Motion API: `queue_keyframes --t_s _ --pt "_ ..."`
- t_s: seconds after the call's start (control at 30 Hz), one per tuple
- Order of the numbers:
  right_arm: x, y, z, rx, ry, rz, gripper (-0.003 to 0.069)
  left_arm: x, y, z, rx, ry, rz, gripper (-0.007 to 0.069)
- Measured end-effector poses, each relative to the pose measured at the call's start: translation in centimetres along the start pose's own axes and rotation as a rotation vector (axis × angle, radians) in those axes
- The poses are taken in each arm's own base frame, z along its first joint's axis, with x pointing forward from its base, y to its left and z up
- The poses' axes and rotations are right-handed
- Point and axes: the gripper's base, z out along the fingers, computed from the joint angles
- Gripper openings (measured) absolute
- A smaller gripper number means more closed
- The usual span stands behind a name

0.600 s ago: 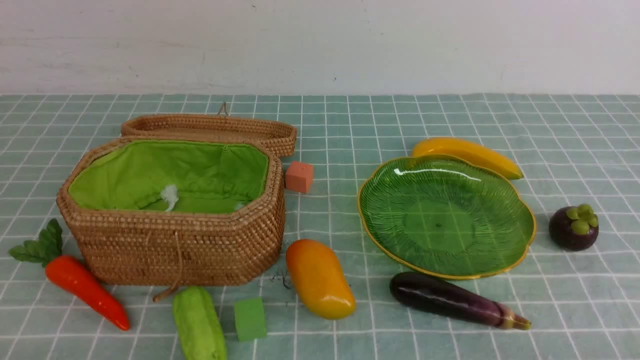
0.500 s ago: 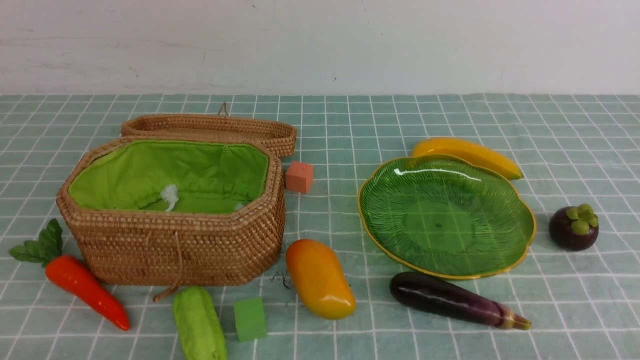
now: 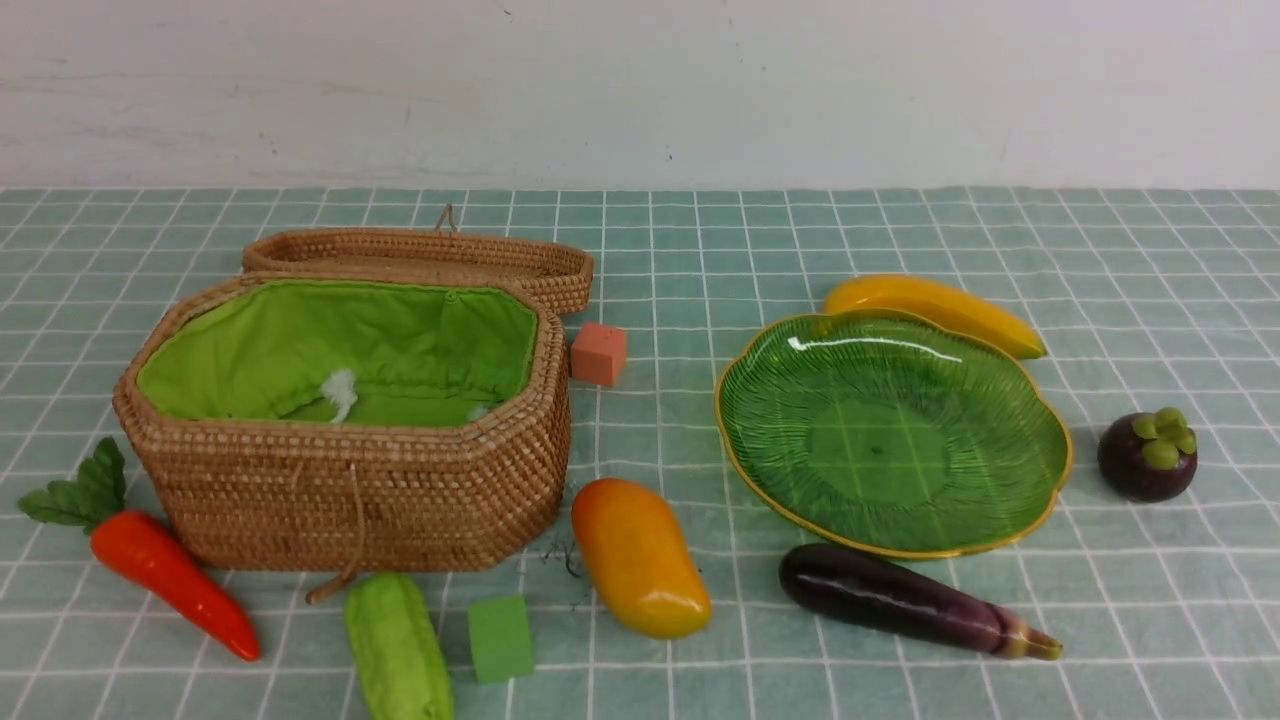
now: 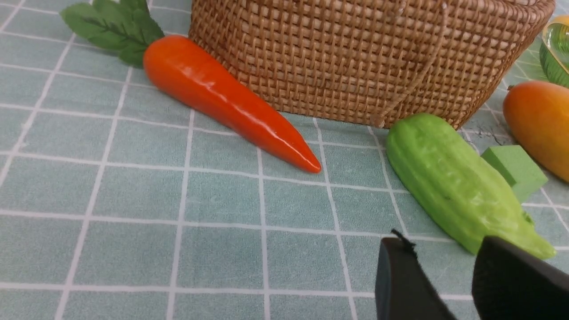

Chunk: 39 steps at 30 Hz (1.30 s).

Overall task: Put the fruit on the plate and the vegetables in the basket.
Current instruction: Use the left arm to grab a carrot and put it into the left basket

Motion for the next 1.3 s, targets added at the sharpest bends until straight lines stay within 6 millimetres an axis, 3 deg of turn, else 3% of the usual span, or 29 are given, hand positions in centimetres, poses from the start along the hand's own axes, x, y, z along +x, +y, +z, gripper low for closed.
queue_keyframes --t_s 0.13,0.33,0.47,0.53,0.63,0.67,0.73,0.87,0.9,1.0,1.03,1.1,1.17,1.3 --pt "0.0 0.0 0.0 0.000 0.000 0.000 0.0240 -0.8 -0.2 0.0 0.020 -0.086 -0.021 0.0239" --pt "0.0 0.0 0.0 0.000 0.000 0.000 0.0240 -3.2 -0.6 -0.6 0.152 -0.340 -0.449 0.0239" --pt "0.0 0.0 0.0 0.000 0.000 0.000 0.0240 -4.0 -0.5 -0.9 0.202 -0.423 -0.653 0.0239" --pt "0.0 -0.1 0.0 0.006 -0.002 -0.020 0.0240 -3.9 -0.5 -0.9 0.204 -0.409 -0.672 0.0222" --pt "-0.1 -0.3 0.0 0.029 -0.008 -0.104 0.0240 -4.2 -1.0 -1.0 0.201 -0.330 -0.643 0.0143" --pt "-0.1 -0.4 0.0 0.047 -0.013 -0.163 0.0240 -4.7 -1.5 -1.0 0.191 -0.255 -0.611 0.0064" --pt "-0.3 -0.6 0.0 0.069 -0.028 -0.232 0.0240 -6.0 -2.3 -1.2 0.174 -0.160 -0.537 -0.0014" --pt "-0.6 -0.5 0.1 0.067 -0.083 -0.235 0.0240 -8.9 -3.9 -0.9 0.134 0.068 -0.395 -0.0013" --pt "-0.7 -0.5 0.0 0.065 -0.087 -0.227 0.0240 -8.9 -3.9 -0.7 0.129 0.076 -0.392 -0.0013" --pt "-1.0 -0.2 0.0 0.025 -0.132 -0.062 0.0240 -9.9 -4.6 0.1 0.090 0.251 -0.343 -0.0013" --pt "-1.3 0.0 0.0 -0.010 -0.160 0.092 0.0240 -10.2 -4.7 0.6 0.065 0.325 -0.319 -0.0013" --pt "-1.4 0.1 0.0 -0.035 -0.174 0.197 0.0240 -10.3 -4.7 1.0 0.046 0.368 -0.307 -0.0013" --pt "-1.9 0.4 -0.1 -0.092 -0.218 0.433 0.0235 -10.0 -4.4 2.0 0.003 0.458 -0.280 -0.0013" --pt "-2.6 0.5 -0.4 -0.132 -0.264 0.542 0.0213 -9.4 -4.2 3.0 -0.034 0.542 -0.267 -0.0013"
